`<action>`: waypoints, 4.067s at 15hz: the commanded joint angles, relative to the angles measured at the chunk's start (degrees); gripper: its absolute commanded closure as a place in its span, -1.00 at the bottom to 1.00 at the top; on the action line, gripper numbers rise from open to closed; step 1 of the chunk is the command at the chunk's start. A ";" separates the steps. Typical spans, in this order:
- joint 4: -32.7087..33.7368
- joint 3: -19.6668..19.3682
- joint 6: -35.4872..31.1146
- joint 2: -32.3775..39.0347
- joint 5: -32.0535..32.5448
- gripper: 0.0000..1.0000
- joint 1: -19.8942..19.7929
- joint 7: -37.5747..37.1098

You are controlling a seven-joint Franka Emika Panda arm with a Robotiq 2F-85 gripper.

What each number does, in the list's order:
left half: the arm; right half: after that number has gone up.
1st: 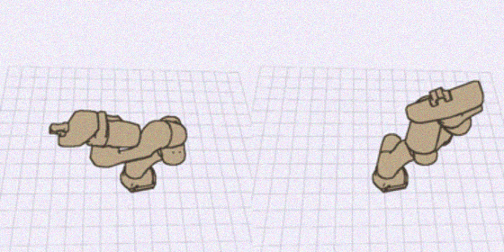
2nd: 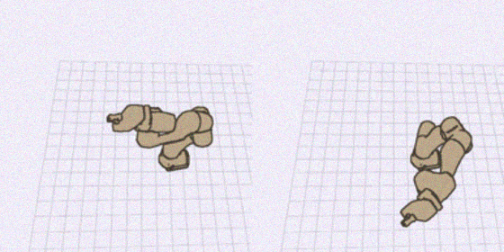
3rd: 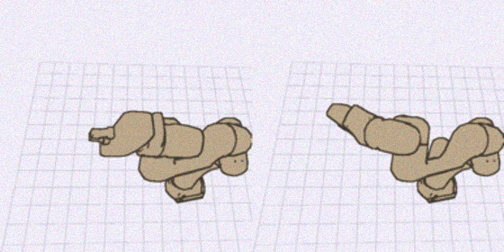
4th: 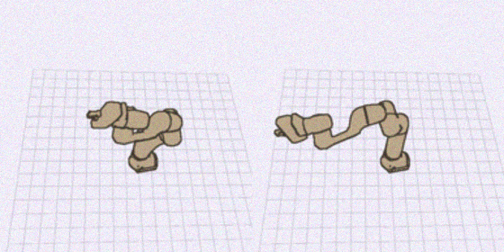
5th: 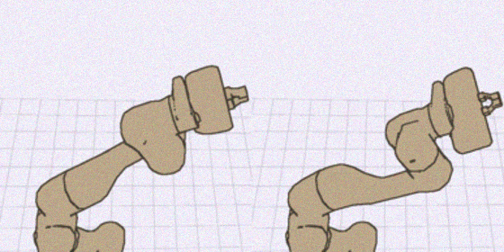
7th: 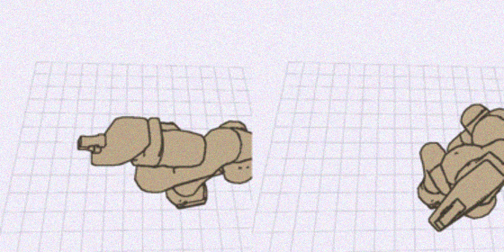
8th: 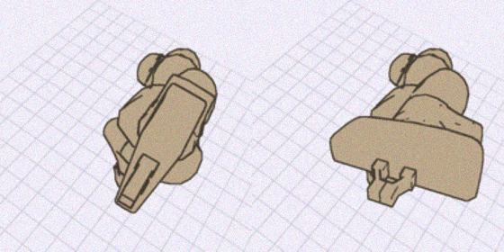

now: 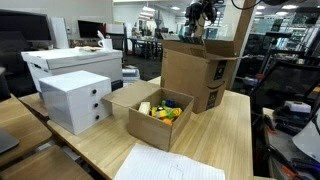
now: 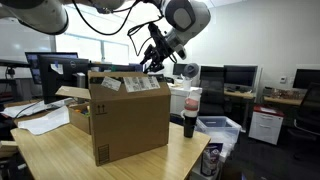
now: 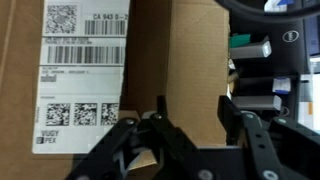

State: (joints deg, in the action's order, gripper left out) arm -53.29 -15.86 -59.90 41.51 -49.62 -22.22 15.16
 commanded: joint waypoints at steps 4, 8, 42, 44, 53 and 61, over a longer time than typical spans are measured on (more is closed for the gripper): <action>2.83 -3.12 -0.16 0.17 12.85 0.82 10.27 -8.68; 2.06 -5.44 -0.04 0.15 21.12 1.00 14.67 -11.65; -15.36 -8.75 -17.48 -11.52 46.23 1.00 28.61 -11.98; -20.17 -8.49 -20.02 -14.27 45.93 1.00 28.69 -11.56; -30.26 3.24 -15.91 -22.16 52.52 1.00 20.25 -15.82; -35.04 5.49 -16.76 -27.22 56.86 1.00 18.99 -21.41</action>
State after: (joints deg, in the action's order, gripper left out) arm -83.79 -12.14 -75.64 17.93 5.46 -2.10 -3.23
